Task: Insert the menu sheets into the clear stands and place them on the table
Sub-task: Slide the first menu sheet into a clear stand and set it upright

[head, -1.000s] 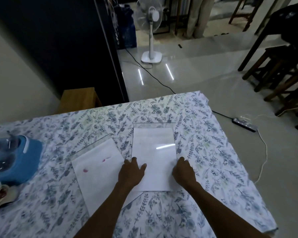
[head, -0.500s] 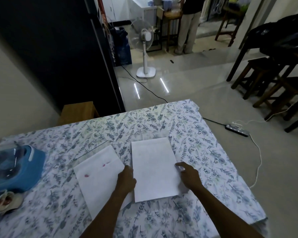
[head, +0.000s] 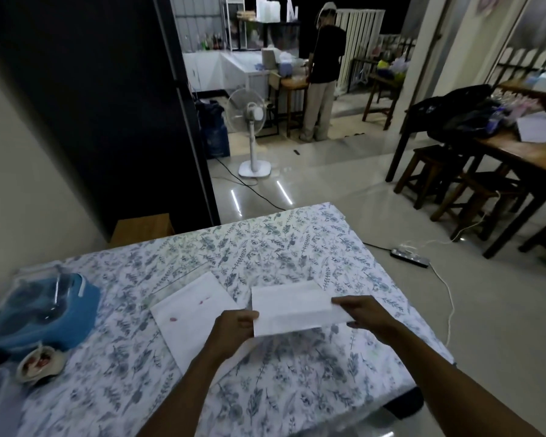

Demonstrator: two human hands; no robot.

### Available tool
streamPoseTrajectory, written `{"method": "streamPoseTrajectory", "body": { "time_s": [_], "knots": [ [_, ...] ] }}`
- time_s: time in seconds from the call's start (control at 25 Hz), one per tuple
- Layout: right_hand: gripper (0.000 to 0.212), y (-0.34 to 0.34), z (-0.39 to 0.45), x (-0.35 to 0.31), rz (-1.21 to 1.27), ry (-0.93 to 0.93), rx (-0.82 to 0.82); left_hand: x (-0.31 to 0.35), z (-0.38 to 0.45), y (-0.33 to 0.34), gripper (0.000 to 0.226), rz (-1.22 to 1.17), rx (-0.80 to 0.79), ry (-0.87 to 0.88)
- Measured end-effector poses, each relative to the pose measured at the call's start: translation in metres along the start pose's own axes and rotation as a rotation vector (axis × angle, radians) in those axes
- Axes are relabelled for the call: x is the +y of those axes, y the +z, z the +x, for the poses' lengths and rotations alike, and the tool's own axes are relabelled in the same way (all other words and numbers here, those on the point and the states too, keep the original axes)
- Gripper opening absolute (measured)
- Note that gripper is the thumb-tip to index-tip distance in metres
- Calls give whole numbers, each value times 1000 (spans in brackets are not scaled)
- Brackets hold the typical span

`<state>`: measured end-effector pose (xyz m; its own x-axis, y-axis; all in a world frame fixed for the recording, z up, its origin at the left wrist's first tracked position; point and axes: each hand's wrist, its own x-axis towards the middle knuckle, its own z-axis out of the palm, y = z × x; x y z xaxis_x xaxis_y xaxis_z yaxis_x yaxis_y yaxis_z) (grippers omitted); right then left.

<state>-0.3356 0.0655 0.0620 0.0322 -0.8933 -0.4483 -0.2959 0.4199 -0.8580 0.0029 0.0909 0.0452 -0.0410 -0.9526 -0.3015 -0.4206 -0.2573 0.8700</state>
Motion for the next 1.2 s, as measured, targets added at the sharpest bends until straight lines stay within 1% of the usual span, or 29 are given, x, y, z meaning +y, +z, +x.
{"method": "streamPoseTrajectory", "body": {
  "time_s": [0.12,0.2,0.28,0.32,0.44,0.56,0.68,0.92,1.2],
  "knots": [
    [19,-2,17,-35,-19,-54,85,33,11,-9,13,68,78,149],
    [10,-2,38,-59,-84,-117,136,55,26,-19,21,168,133,236],
    [3,0,67,-79,-138,-163,164,69,51,-28,28,187,209,224],
    [5,1,85,-87,-193,-186,192,72,67,-33,27,202,241,215],
    [27,4,136,-107,-382,-272,240,79,111,-38,32,246,346,183],
    [27,6,168,-116,-435,-306,224,85,140,-36,28,208,431,157],
    [22,7,191,-119,-495,-328,190,81,157,-31,21,180,471,144],
    [26,6,221,-119,-520,-331,136,79,179,-33,31,222,504,112],
    [25,5,231,-117,-512,-316,80,74,189,-28,27,216,513,76]
  ]
}}
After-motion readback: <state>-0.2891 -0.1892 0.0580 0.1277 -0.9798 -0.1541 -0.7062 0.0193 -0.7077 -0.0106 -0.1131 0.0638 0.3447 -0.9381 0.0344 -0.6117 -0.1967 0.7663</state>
